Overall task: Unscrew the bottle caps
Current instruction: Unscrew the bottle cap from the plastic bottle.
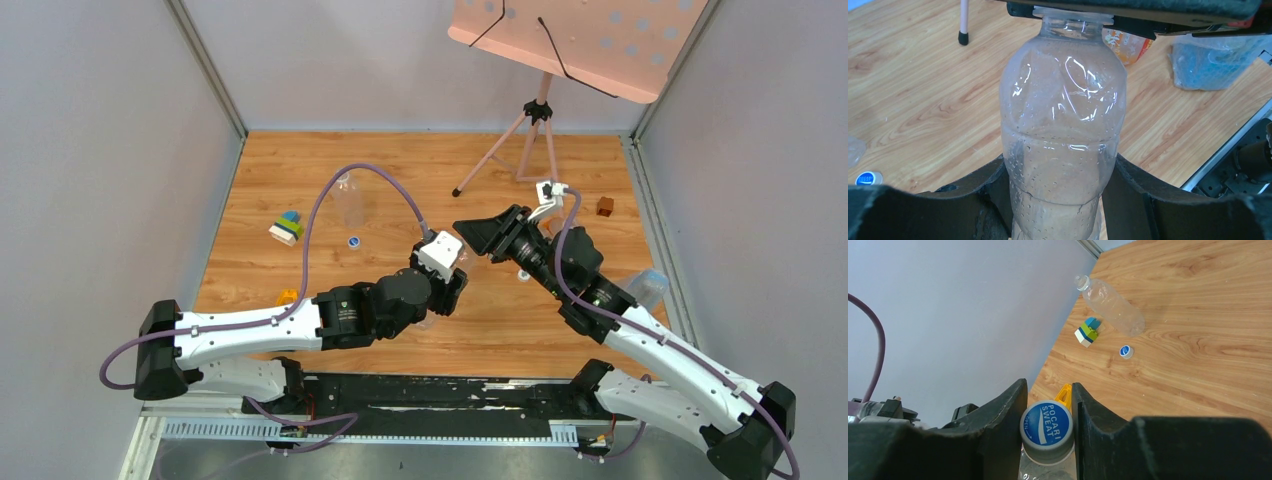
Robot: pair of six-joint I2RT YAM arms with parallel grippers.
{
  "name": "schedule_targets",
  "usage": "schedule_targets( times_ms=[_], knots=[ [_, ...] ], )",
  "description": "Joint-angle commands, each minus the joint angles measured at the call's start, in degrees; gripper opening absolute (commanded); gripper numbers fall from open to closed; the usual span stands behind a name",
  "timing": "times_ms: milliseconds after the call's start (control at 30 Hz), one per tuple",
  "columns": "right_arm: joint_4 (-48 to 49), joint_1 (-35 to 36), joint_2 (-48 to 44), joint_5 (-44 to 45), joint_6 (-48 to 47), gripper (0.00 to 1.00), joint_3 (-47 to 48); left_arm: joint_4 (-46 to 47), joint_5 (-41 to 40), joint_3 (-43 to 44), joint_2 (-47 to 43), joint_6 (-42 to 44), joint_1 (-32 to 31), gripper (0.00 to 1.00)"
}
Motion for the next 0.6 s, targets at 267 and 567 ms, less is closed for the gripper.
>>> schedule_targets(
  times_ms=[267,567],
  knots=[
    [25.8,-0.3,-8.3,-9.6,0.8,0.00,-10.9,15.0,20.5,-9.1,-7.3,-9.5,8.5,0.00],
    [46.0,-2.3,-10.6,-28.2,1.4,0.00,-13.9,44.3,45.9,-21.5,-8.5,-25.3,19.5,0.00]
  ],
)
